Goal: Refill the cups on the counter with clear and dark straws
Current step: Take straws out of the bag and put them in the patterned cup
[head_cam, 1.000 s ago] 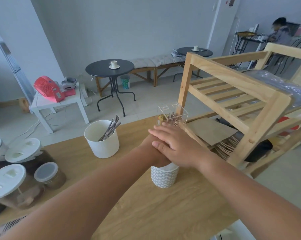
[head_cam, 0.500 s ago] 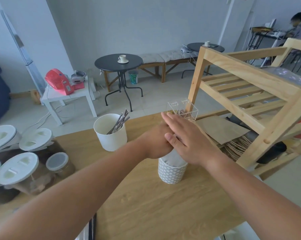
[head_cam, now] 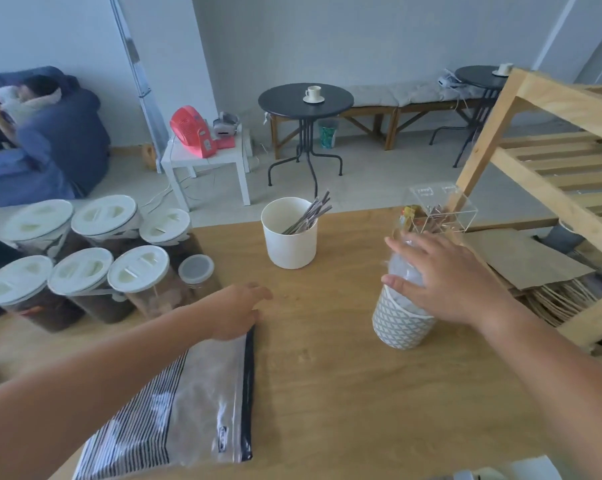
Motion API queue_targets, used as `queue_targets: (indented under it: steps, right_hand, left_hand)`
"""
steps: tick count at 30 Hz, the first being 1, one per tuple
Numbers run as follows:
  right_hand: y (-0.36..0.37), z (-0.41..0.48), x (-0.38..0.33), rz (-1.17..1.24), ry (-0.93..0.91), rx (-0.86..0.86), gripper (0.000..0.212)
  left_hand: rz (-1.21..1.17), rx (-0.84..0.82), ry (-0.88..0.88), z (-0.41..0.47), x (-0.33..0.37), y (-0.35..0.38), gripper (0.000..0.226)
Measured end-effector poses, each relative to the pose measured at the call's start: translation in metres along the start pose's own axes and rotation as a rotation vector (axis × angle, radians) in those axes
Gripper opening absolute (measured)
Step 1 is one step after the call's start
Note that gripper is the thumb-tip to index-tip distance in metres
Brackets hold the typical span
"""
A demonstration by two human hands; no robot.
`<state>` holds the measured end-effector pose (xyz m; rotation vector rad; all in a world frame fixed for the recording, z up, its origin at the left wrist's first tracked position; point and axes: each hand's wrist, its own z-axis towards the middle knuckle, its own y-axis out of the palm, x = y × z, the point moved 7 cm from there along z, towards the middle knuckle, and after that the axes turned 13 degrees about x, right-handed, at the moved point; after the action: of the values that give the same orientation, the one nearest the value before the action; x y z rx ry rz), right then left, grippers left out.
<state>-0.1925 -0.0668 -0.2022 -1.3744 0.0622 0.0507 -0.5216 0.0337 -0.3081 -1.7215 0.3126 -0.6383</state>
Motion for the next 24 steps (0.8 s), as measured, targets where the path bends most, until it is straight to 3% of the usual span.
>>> queue_targets:
  steps: [3, 6, 10, 13, 16, 20, 24]
  right_hand:
    - [-0.008, 0.003, -0.007, 0.001, 0.006, 0.021, 0.095]
    - [-0.030, 0.008, -0.026, -0.011, -0.018, 0.223, 0.098]
    - [-0.045, -0.003, -0.086, -0.014, -0.221, 0.552, 0.073]
    - [-0.031, -0.018, -0.136, 0.115, -0.336, 0.611, 0.051]
    - [0.009, -0.032, -0.172, 0.285, -0.358, 0.425, 0.041]
    - [0.085, -0.053, -0.190, 0.490, -0.128, -0.038, 0.047]
    - [0.142, -0.072, -0.179, 0.650, 0.251, -0.333, 0.110]
  left_hand:
    - [0.128, -0.124, -0.009, -0.020, -0.029, 0.025, 0.059]
    - [0.179, -0.156, 0.043, -0.028, -0.039, 0.040, 0.073]
    - [0.163, -0.041, 0.022, -0.025, -0.043, 0.037, 0.066]
    - [0.167, -0.023, -0.035, -0.023, -0.045, 0.035, 0.054]
    - [0.190, -0.021, -0.055, -0.023, -0.044, 0.034, 0.045]
    - [0.090, -0.004, -0.135, -0.022, -0.041, 0.027, 0.033]
    - [-0.195, 0.043, -0.163, -0.014, -0.029, 0.011, 0.014]
